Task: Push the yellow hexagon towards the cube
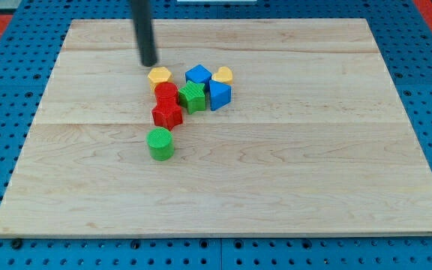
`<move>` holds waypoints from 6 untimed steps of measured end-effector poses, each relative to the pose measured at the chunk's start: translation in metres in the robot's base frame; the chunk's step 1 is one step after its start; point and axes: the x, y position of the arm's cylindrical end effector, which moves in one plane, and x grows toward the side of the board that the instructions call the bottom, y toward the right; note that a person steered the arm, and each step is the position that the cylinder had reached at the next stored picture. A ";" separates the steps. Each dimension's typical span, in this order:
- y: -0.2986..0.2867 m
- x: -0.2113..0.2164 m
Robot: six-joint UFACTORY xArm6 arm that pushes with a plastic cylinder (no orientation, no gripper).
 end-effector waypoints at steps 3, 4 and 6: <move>0.014 0.051; 0.037 0.051; -0.037 0.111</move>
